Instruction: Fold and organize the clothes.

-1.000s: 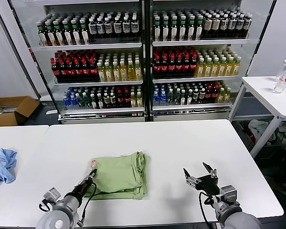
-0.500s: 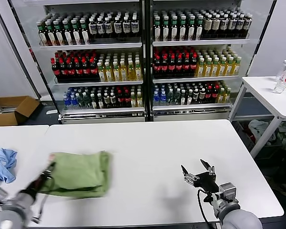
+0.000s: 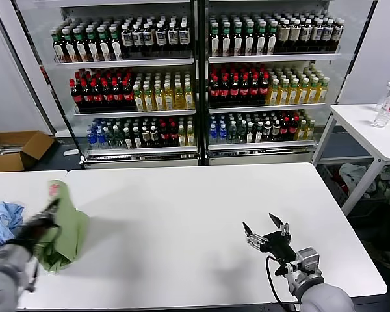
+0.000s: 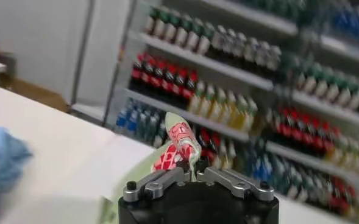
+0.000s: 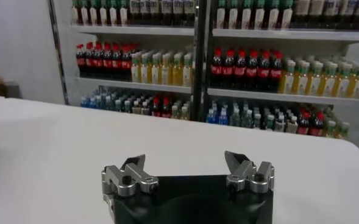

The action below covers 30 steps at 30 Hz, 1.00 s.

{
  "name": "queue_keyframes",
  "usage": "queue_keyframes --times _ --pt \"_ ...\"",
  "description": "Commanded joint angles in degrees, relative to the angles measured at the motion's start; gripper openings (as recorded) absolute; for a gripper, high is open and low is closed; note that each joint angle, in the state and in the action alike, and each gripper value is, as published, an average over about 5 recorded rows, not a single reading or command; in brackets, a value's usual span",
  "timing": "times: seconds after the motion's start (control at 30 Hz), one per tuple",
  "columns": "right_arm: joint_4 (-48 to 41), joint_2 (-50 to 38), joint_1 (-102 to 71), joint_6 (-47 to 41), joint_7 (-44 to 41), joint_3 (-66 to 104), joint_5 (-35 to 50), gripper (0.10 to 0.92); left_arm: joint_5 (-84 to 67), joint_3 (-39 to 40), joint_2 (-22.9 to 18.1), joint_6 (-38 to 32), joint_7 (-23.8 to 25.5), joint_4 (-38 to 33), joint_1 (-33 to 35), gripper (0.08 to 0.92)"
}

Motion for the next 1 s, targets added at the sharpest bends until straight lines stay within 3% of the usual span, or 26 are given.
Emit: queue_keyframes --times 0.03,0.27,0.47,0.6,0.77,1.0 --pt "0.8 0.5 0.0 0.8 -0.1 1.3 -0.9 0.823 29.8 38.0 -5.3 -0.4 0.1 7.1 -10.6 0.102" --pt "1.5 1.1 -1.6 0.4 -0.1 3.4 -1.7 0.823 29.9 46.4 -11.7 -0.3 0.1 10.1 -16.9 0.102" --pt "0.2 1.9 0.0 -0.1 -0.1 1.8 -1.5 0.823 33.3 47.4 -13.2 -8.0 3.1 14.0 -17.5 0.159" --pt "-2.4 3.1 5.1 -1.2 0.4 -1.9 1.1 0.823 31.5 42.8 -12.4 -10.1 3.4 8.6 -13.8 0.268" --pt "-7.5 8.2 14.6 -4.1 2.8 -12.9 4.4 0.823 27.3 31.5 -8.3 -13.2 0.0 0.0 -7.5 0.415" --pt "-20.1 20.3 25.1 -6.4 6.2 -29.2 4.4 0.823 22.3 13.8 -3.5 -17.2 -1.2 -1.9 3.4 0.615"
